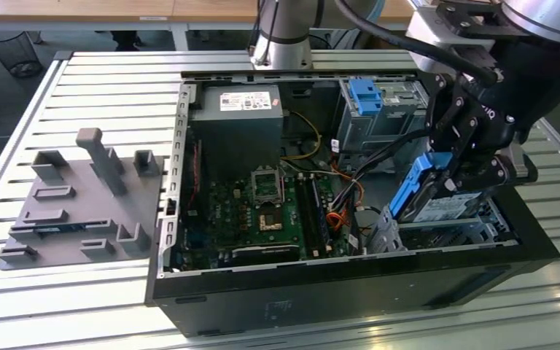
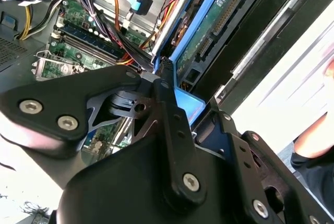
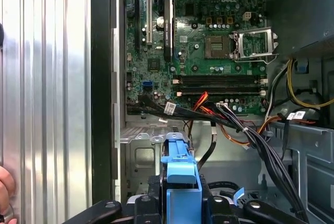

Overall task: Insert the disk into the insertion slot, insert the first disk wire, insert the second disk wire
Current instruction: 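Insert the disk into the insertion slot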

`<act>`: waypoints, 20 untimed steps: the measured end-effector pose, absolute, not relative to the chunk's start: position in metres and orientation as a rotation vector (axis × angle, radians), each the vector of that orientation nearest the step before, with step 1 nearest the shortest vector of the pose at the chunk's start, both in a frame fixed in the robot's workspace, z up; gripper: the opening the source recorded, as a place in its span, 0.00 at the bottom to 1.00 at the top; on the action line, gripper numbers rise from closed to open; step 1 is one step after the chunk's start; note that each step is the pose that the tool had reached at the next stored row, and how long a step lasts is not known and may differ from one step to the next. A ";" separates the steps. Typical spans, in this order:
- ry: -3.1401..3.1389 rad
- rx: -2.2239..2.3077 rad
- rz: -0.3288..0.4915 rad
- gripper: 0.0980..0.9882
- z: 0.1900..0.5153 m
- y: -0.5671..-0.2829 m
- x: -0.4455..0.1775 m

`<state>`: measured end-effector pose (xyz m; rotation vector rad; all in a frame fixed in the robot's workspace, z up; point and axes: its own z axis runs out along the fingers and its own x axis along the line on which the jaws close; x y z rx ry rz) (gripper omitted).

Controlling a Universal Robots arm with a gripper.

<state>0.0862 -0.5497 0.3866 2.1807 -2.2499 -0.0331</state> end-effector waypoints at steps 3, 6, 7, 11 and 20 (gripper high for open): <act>-2.250 2.181 -0.033 0.30 0.384 -0.550 0.086; -2.250 2.181 -0.033 0.30 0.381 -0.550 0.086; -2.250 2.181 -0.033 0.30 0.380 -0.550 0.086; -2.250 2.181 -0.033 0.30 0.377 -0.550 0.086; -2.250 2.181 -0.033 0.30 0.369 -0.550 0.086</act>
